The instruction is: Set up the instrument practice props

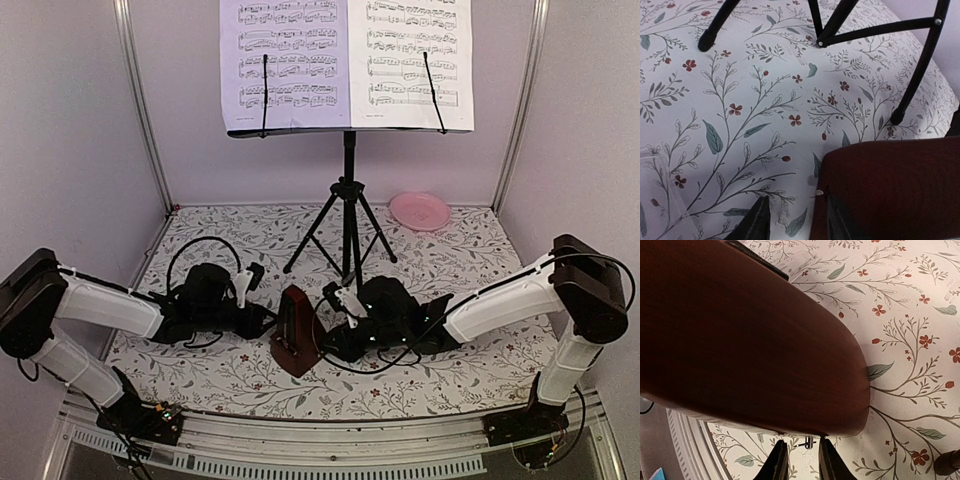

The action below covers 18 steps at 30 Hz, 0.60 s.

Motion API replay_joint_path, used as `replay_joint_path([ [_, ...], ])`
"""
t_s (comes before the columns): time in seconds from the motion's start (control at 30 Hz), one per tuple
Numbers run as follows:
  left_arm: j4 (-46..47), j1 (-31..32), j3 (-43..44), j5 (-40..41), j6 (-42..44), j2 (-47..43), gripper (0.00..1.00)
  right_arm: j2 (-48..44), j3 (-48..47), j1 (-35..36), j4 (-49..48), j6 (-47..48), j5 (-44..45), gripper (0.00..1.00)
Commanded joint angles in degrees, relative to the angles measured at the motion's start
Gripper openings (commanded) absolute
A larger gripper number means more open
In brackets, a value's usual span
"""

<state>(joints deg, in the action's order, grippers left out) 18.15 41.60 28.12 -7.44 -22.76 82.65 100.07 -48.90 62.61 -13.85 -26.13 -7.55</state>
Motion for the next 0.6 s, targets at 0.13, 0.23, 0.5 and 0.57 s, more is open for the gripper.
replay_joint_path([
  [0.13, 3.1, 4.3, -3.9, -0.2, -2.8, -0.9, 0.39, 1.7, -3.1, -0.9, -1.0, -1.0, 3.2, 0.23],
  [0.23, 3.2, 5.2, -5.1, 0.4, -3.5, -2.4, 0.39, 2.9, -4.5, -1.8, -1.0, -0.5, 3.3, 0.23],
  [0.5, 3.9, 7.3, -6.4, 0.9, -4.7, -3.4, 0.39, 5.4, -8.3, -4.2, -1.3, 1.5, 2.1, 0.23],
  [0.57, 4.3, 8.0, -6.3, 0.8, -4.9, -3.0, 0.39, 5.6, -8.7, -4.6, -1.7, 2.2, 1.4, 0.24],
])
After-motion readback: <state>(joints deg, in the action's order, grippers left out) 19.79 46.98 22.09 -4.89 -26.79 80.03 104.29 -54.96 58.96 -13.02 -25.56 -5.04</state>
